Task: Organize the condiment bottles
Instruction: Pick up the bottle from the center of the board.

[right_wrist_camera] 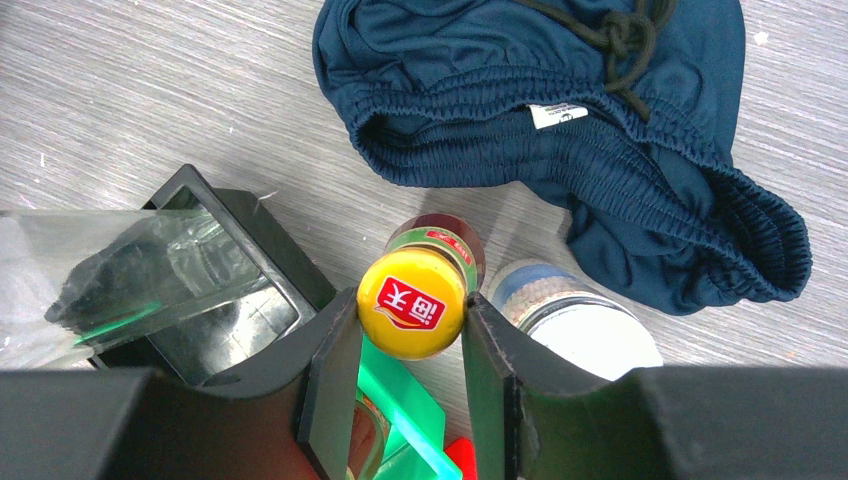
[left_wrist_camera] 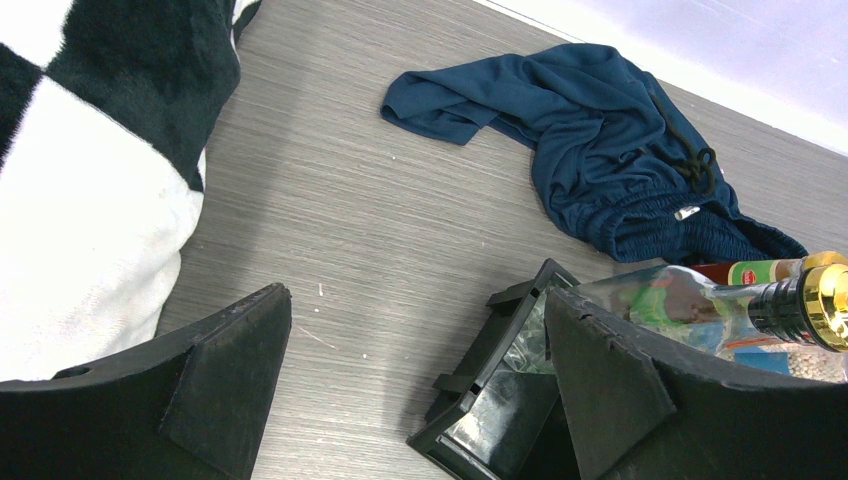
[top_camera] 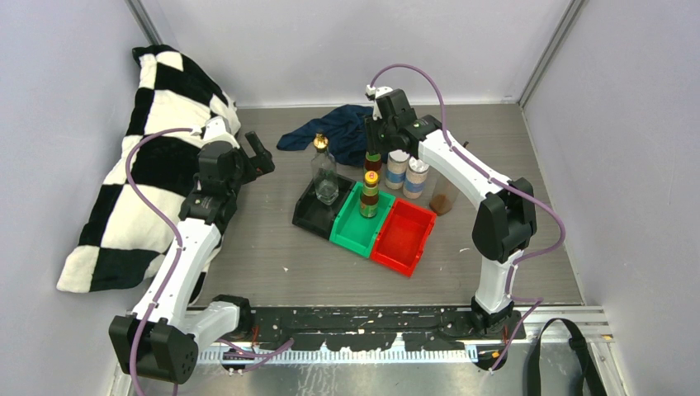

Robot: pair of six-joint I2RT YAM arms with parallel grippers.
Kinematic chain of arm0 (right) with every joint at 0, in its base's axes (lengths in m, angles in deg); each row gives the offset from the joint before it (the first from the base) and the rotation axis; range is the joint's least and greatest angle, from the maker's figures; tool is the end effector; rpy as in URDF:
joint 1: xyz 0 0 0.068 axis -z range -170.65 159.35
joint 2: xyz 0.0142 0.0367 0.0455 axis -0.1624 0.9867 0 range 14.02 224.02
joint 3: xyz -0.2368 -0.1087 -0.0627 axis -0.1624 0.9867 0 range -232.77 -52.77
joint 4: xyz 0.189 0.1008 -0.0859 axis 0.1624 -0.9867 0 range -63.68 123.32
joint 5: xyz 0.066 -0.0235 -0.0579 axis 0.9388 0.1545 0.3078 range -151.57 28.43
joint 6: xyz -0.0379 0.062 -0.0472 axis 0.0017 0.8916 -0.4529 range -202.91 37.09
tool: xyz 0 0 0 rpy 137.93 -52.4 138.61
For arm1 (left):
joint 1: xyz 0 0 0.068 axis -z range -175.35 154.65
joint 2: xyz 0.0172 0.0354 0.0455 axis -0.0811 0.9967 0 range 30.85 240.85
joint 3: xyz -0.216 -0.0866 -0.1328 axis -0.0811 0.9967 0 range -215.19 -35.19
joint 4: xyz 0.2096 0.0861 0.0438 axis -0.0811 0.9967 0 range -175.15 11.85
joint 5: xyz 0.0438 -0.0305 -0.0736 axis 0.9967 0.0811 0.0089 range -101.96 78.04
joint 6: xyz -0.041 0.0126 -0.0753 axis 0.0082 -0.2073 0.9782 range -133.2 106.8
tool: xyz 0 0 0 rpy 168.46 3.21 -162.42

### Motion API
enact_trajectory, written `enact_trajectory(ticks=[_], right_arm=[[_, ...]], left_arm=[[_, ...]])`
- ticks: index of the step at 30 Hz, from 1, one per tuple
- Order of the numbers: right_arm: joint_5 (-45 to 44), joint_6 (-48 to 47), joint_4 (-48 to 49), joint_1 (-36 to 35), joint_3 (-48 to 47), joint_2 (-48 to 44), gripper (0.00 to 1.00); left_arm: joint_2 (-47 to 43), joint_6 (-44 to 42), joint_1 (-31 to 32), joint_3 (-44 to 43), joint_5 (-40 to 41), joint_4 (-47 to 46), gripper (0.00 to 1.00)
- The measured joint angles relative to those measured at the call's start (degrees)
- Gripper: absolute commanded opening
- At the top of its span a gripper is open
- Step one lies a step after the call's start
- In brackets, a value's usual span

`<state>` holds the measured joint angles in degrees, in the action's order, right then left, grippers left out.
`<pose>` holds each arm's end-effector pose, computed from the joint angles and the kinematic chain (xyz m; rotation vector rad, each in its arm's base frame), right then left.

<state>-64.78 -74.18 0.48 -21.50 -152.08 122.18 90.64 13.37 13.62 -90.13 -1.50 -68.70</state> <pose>0.3729 0.2176 0.2862 -0.4156 2.2769 0.2905 0.2442 -0.0245 0.3249 -0.4167 1.8981 -0.2354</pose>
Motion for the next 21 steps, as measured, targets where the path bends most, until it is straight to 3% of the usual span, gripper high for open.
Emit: enact_trajectory(ticks=[21], right_arm=[[-0.8, -1.0, -0.7, 0.0, -0.3, -0.2, 0.01]], left_arm=[[0.0, 0.0, 0.0, 0.0, 0.0, 0.0, 0.98]])
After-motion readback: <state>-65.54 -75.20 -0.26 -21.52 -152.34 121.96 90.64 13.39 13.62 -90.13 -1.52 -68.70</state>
